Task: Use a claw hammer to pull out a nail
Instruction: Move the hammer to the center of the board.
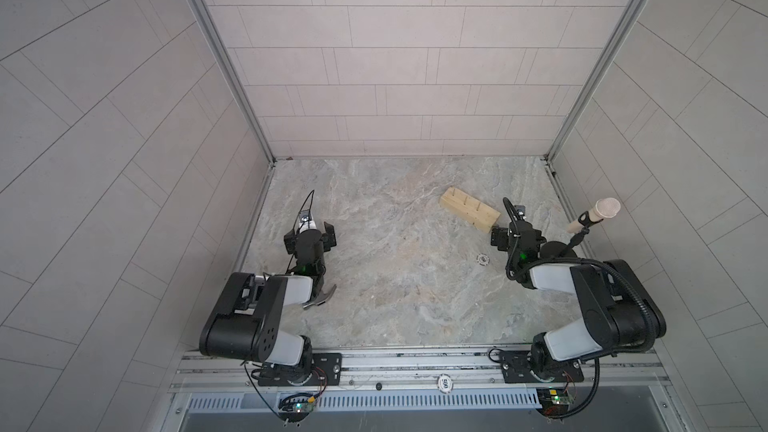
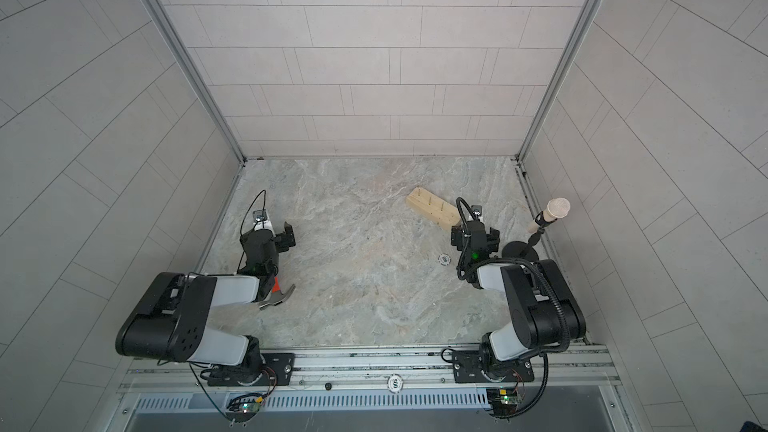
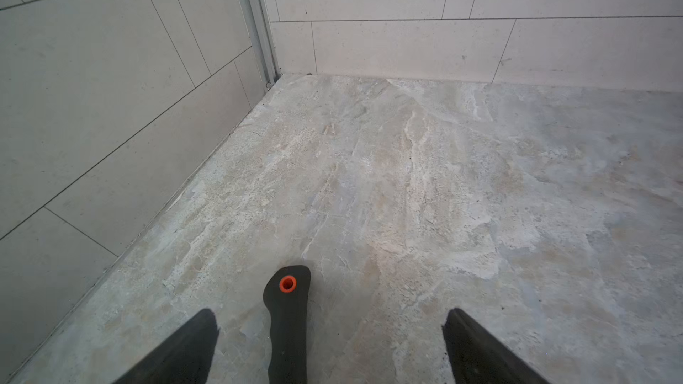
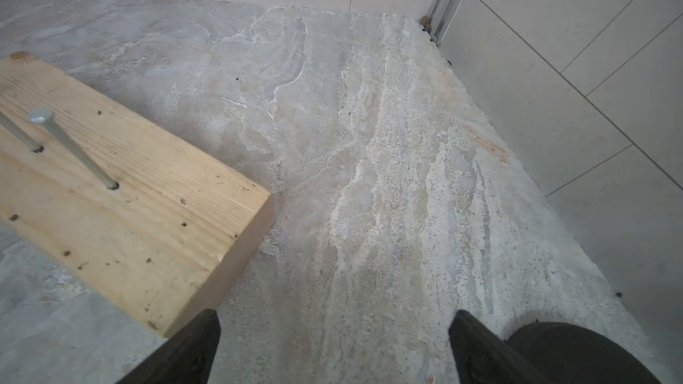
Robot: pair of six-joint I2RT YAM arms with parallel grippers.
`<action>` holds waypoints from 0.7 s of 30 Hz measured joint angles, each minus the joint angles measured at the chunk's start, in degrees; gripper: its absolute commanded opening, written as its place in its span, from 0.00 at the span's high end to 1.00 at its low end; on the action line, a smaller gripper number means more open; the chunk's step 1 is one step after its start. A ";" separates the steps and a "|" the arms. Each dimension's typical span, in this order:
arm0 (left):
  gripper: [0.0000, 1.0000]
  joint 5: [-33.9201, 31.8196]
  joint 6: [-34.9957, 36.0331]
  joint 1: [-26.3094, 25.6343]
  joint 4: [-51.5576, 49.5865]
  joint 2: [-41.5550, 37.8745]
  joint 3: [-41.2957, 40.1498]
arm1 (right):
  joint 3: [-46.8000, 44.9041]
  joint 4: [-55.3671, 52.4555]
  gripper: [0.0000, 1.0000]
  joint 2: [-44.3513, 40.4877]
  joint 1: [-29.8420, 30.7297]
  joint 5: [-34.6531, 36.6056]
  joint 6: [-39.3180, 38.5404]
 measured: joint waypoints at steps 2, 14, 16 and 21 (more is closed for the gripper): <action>0.00 -0.33 0.35 -0.09 1.05 0.15 0.00 | 0.09 0.59 0.00 0.09 -0.09 -0.17 -0.50; 0.00 -1.46 1.64 -0.22 4.00 0.39 0.72 | 0.55 2.67 0.00 0.79 -0.24 -0.66 -2.21; 0.00 -1.53 1.66 -0.22 4.15 0.39 0.74 | 0.55 2.71 0.01 0.81 -0.24 -0.68 -2.38; 0.00 -1.60 1.66 -0.22 4.22 0.42 0.74 | 0.52 2.73 0.00 0.83 -0.24 -0.68 -2.60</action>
